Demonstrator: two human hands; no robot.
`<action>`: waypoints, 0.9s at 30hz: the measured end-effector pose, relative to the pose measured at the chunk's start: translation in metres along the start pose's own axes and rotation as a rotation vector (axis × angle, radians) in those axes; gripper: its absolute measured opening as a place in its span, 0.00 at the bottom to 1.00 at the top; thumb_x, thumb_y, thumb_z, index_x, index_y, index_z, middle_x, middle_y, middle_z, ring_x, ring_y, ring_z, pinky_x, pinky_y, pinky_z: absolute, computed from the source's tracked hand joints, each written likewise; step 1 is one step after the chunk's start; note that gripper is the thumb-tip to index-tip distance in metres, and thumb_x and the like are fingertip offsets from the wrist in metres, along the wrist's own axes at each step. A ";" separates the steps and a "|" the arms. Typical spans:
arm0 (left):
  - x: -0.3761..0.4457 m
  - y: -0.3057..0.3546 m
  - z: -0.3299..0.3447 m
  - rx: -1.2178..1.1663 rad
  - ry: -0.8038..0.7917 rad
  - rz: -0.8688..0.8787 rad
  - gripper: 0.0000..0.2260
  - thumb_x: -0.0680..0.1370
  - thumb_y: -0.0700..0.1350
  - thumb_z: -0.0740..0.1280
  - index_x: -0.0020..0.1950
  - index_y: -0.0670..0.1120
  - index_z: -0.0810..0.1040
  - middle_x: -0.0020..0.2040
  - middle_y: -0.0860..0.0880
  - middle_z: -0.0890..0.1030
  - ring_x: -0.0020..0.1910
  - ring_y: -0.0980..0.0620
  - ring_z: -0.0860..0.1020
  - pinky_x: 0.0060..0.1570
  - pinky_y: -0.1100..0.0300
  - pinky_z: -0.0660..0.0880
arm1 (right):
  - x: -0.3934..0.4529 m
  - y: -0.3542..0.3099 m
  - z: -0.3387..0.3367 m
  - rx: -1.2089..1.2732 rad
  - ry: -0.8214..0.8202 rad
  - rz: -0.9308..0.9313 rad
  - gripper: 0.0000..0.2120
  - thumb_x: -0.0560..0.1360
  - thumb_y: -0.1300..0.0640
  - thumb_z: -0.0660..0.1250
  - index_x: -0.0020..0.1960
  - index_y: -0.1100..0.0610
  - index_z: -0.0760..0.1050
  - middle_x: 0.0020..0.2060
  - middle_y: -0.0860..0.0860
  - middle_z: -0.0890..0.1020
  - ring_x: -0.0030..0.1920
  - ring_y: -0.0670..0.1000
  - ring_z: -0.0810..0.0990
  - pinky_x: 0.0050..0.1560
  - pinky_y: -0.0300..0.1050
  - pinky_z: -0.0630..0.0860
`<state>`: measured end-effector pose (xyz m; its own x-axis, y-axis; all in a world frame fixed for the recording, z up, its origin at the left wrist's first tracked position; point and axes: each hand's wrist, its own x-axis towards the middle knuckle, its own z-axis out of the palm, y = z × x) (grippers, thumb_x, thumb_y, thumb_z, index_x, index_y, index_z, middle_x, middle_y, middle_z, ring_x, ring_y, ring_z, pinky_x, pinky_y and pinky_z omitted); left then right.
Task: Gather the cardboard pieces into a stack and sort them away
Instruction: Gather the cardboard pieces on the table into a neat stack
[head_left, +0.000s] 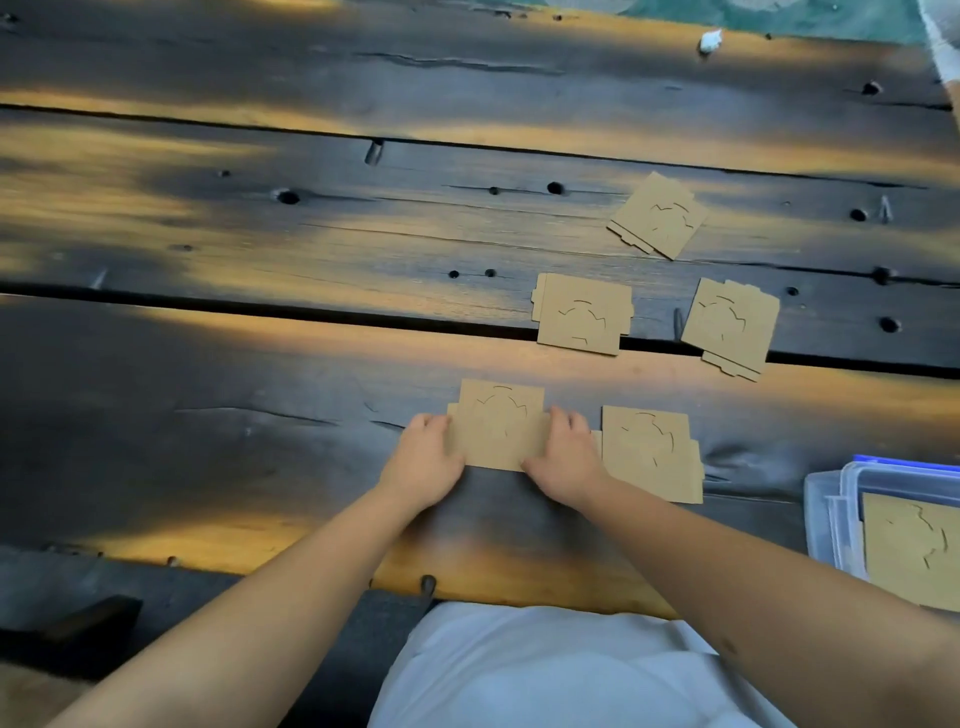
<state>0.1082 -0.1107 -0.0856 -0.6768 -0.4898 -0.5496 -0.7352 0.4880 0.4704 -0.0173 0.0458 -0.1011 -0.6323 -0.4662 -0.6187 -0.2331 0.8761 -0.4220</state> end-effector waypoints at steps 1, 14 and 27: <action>0.002 0.003 -0.002 -0.120 0.012 -0.058 0.19 0.76 0.45 0.63 0.67 0.46 0.72 0.64 0.44 0.73 0.61 0.47 0.72 0.54 0.59 0.68 | 0.001 -0.004 0.000 0.142 0.027 0.085 0.31 0.71 0.50 0.70 0.68 0.58 0.62 0.65 0.58 0.67 0.65 0.60 0.68 0.65 0.53 0.69; -0.006 0.020 0.004 -0.647 -0.009 -0.302 0.03 0.78 0.46 0.65 0.50 0.48 0.74 0.47 0.50 0.77 0.46 0.50 0.76 0.55 0.52 0.73 | -0.013 0.011 -0.010 0.774 0.092 0.265 0.11 0.74 0.59 0.69 0.56 0.54 0.75 0.49 0.46 0.81 0.46 0.46 0.78 0.45 0.41 0.73; -0.003 0.132 0.080 -0.573 -0.216 -0.177 0.12 0.76 0.43 0.65 0.57 0.43 0.81 0.55 0.43 0.84 0.55 0.44 0.80 0.42 0.60 0.70 | -0.033 0.121 -0.079 0.598 0.305 0.392 0.22 0.74 0.57 0.68 0.68 0.57 0.72 0.64 0.55 0.77 0.61 0.54 0.76 0.57 0.45 0.71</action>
<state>0.0163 0.0131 -0.0771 -0.5645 -0.3419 -0.7513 -0.7792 -0.0797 0.6217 -0.0828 0.1771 -0.0791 -0.7816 -0.0059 -0.6238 0.4332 0.7144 -0.5496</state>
